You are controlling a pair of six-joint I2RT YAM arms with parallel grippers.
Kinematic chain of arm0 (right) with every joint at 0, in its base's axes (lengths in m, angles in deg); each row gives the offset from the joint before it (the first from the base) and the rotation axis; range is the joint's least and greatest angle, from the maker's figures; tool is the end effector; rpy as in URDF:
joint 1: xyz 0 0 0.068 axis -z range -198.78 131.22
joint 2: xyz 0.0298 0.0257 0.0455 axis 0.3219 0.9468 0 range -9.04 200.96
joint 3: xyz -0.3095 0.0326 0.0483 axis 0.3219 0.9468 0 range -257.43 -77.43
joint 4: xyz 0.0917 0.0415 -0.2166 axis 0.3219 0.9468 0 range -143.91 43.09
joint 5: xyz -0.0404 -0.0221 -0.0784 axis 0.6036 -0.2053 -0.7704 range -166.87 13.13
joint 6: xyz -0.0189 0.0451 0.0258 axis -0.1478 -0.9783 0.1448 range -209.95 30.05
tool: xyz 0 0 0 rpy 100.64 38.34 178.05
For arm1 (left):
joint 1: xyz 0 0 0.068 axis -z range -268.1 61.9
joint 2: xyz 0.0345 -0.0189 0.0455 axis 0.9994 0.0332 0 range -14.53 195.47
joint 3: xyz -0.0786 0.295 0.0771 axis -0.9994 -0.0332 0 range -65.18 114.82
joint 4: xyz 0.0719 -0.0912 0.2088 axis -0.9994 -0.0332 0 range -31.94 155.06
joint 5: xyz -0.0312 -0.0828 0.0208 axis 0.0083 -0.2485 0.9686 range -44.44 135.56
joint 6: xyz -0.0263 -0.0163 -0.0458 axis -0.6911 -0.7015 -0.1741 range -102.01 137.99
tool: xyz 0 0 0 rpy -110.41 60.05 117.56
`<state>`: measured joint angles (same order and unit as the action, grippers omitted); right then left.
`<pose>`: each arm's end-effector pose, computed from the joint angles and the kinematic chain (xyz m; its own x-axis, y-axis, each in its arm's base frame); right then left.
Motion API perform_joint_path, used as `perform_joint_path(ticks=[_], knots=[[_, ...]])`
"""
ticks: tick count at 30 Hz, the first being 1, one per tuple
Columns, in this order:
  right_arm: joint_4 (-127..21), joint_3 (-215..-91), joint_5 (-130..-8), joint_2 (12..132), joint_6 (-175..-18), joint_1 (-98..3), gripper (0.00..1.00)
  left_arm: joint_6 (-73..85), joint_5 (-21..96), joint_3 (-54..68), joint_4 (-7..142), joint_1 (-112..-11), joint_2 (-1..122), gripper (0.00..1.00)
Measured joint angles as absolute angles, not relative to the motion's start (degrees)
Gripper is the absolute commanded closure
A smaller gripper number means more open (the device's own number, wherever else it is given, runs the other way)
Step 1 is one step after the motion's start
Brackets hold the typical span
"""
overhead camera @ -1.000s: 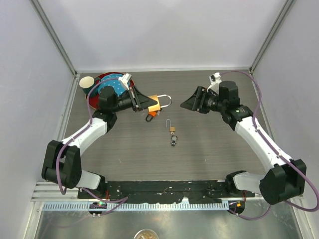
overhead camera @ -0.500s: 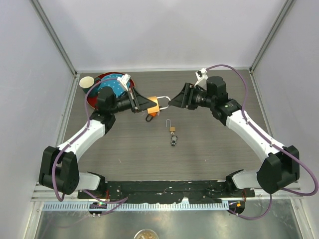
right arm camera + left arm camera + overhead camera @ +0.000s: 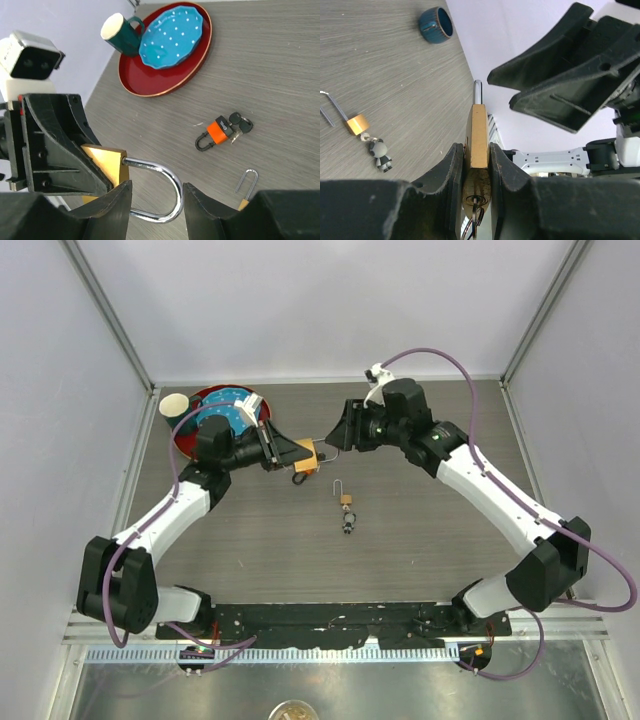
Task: Lock with the key
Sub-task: Lock the lock.
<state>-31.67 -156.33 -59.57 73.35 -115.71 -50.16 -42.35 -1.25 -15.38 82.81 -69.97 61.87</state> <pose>0.2521 0.1670 0.4169 -0.6493 0.0899 -0.7552 -0.4926 0.7068 0.5077 0.2486 -0.1102 0.3516 -0.8522 -0.3468 -0.3917 0.3174 0.2526 -0.9140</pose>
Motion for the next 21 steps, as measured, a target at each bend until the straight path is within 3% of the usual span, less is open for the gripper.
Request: perform_joint_path(ticks=[11,21], knots=[[-22.54,-159.84,-75.20,76.08,-110.33,-56.69,0.53,-39.51,1.53,-14.62,76.56,-69.95,61.68,1.00],[-22.32,-160.15,-77.62,77.81,-109.59,-58.05,0.59,-38.50,2.01,-14.40,74.84,-69.97,61.68,1.00]])
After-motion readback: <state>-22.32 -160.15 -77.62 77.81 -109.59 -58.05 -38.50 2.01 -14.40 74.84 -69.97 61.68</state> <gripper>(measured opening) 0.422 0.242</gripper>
